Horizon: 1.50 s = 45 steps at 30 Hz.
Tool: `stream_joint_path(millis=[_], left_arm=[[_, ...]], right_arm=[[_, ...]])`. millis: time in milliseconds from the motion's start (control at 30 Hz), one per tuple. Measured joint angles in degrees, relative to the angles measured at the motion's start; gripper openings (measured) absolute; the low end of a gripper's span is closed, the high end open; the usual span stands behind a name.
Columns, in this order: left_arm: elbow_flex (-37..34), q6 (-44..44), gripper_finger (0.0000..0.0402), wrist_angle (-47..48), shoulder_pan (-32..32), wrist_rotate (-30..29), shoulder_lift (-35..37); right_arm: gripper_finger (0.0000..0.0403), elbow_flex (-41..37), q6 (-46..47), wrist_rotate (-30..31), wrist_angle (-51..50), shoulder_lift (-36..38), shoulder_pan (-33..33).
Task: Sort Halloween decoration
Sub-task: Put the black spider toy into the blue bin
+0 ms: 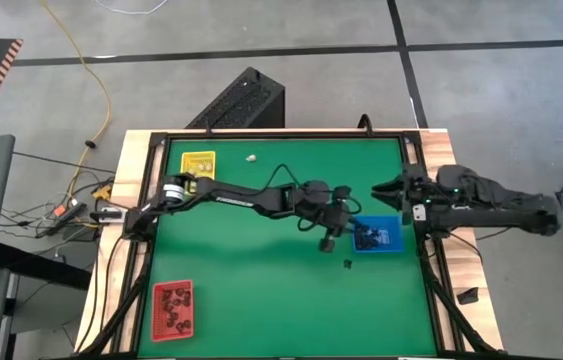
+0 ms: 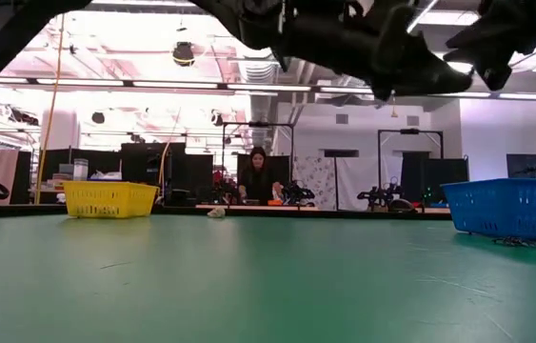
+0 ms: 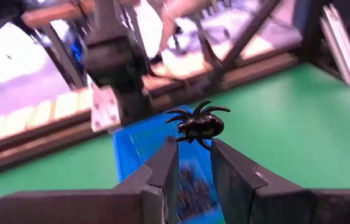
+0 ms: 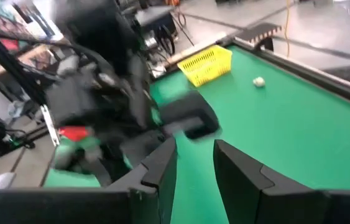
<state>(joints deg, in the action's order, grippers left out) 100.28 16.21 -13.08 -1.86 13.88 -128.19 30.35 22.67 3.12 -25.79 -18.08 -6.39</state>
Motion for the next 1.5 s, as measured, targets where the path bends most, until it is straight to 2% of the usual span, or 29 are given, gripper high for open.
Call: stream_joint_path(millis=[167,300,667,800,900,1000,1100,1200,1300,1400,1500], left_arm=[[0.1,-3.7,0.0074,-9.1,-0.2,-1.2,-5.6],[0.1,-3.1,0.0084,-11.4,0.0,-2.5,-7.6],[0.1,-1.3,0.0190,-11.9,0.6,-4.1,-7.5],[0.1,1.9,0.0209,2.5,0.0,-7.5,-2.8],[0.1,6.7,0.0207,19.4,-0.2,-10.4,5.3],[-1.6,9.5,0.0199,35.1,0.0,-17.1,14.0],[-9.5,7.8,0.0190,46.3,-0.3,-23.5,21.7],[-21.9,3.4,0.0183,46.4,-0.5,-28.3,32.5],[-34.8,-1.4,0.0179,40.1,0.0,-31.6,45.4],[-48.4,-4.5,0.0179,30.1,1.3,-29.9,56.0],[-60.7,-5.3,0.0179,13.7,2.9,-27.5,66.4]], right_arm=[[0.0136,0.0,-0.5,0.0,1.1,3.8,0.0],[0.0136,0.0,-0.5,-0.2,1.0,3.9,0.0],[0.0137,0.0,0.0,-0.2,2.5,0.6,0.0],[0.0136,0.0,1.6,-0.7,2.1,0.4,0.2],[0.0136,0.0,2.8,-1.4,2.1,0.4,1.7],[0.0136,0.0,3.6,-1.6,2.5,-1.3,4.6],[0.0136,0.0,4.2,-1.6,4.4,-5.7,8.2],[0.0136,0.0,3.9,-1.6,9.6,-13.3,12.3],[0.0136,0.3,3.9,-1.6,13.8,-21.3,16.6],[0.0136,2.7,6.5,-1.0,14.0,-29.6,20.5],[0.0136,7.0,10.4,-0.3,11.7,-37.9,22.6]])
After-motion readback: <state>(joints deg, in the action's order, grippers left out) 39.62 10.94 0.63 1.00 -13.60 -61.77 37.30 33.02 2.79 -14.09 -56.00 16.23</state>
